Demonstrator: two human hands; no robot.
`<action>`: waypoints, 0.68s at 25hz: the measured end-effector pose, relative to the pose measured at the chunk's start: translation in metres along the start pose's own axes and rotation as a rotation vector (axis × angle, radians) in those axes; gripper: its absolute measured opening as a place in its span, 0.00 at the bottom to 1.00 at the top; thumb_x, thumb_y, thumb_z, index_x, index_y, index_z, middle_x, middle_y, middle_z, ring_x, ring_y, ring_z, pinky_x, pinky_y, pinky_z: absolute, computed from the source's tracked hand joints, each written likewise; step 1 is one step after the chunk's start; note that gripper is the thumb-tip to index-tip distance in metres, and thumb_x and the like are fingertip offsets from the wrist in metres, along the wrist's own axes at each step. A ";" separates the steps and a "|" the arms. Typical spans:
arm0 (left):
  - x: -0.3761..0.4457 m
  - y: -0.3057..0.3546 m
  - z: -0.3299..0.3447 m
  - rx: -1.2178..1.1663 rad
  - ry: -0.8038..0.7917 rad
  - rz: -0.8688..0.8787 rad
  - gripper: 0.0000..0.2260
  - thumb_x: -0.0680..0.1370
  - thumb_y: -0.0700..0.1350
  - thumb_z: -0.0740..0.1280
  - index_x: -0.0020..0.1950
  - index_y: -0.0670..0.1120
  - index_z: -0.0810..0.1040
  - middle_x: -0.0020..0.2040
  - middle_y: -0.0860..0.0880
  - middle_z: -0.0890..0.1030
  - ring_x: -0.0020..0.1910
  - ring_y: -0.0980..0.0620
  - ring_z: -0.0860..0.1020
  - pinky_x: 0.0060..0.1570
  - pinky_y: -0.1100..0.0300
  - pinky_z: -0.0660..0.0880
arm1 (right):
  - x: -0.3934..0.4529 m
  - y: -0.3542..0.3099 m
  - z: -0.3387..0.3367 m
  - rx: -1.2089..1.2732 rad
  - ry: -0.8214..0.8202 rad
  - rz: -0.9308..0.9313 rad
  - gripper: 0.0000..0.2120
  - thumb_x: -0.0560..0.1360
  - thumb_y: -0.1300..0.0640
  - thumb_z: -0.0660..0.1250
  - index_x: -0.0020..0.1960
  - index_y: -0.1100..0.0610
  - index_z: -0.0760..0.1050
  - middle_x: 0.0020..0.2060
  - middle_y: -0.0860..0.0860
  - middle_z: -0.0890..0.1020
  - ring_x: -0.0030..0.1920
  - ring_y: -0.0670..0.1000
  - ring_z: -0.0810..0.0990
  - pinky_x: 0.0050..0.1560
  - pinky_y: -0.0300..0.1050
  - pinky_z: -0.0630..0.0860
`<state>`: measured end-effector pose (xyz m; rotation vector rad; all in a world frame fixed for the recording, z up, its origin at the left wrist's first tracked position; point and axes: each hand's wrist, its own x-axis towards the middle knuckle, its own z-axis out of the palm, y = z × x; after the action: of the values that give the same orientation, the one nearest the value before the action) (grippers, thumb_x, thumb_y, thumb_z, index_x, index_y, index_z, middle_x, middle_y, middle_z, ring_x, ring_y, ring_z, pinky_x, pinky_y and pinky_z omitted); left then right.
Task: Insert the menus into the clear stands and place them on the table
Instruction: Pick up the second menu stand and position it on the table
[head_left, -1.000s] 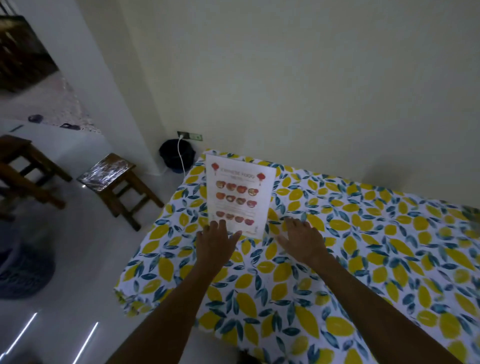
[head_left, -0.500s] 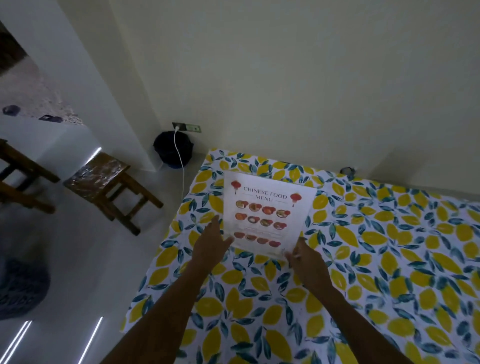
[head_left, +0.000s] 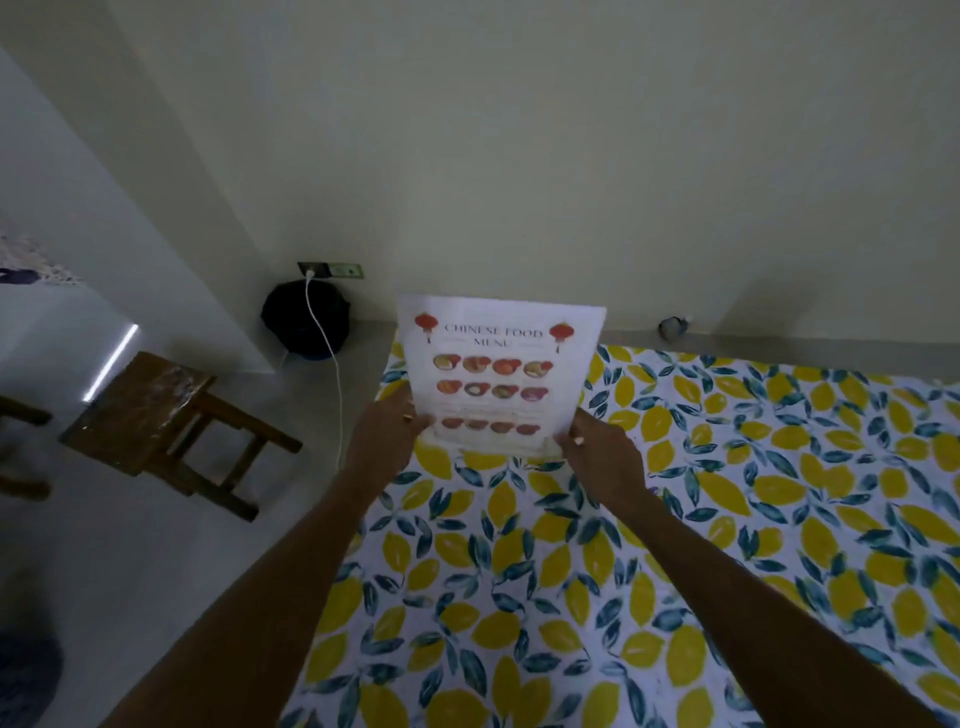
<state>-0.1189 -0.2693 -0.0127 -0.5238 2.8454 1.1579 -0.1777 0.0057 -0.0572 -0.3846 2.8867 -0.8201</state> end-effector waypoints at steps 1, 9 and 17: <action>0.019 -0.004 -0.007 -0.019 -0.016 -0.019 0.15 0.78 0.44 0.70 0.61 0.38 0.78 0.44 0.45 0.83 0.40 0.48 0.81 0.42 0.53 0.74 | 0.021 -0.008 0.005 -0.013 -0.008 0.015 0.12 0.79 0.46 0.61 0.57 0.52 0.76 0.41 0.52 0.83 0.40 0.55 0.82 0.35 0.46 0.75; 0.148 -0.070 -0.017 -0.108 -0.074 0.010 0.21 0.74 0.48 0.73 0.67 0.51 0.77 0.56 0.49 0.85 0.49 0.53 0.82 0.52 0.52 0.80 | 0.125 -0.035 0.040 -0.095 -0.062 0.106 0.15 0.77 0.42 0.56 0.52 0.52 0.73 0.41 0.55 0.83 0.42 0.60 0.81 0.39 0.53 0.80; 0.171 -0.090 0.003 -0.123 -0.091 0.004 0.21 0.72 0.61 0.70 0.62 0.58 0.74 0.55 0.53 0.85 0.51 0.52 0.84 0.52 0.43 0.81 | 0.146 -0.028 0.053 -0.095 -0.063 0.153 0.14 0.77 0.45 0.59 0.51 0.56 0.73 0.44 0.57 0.84 0.45 0.61 0.81 0.42 0.53 0.80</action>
<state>-0.2517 -0.3779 -0.1007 -0.4582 2.7132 1.3279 -0.3030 -0.0836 -0.0931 -0.1914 2.8599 -0.6375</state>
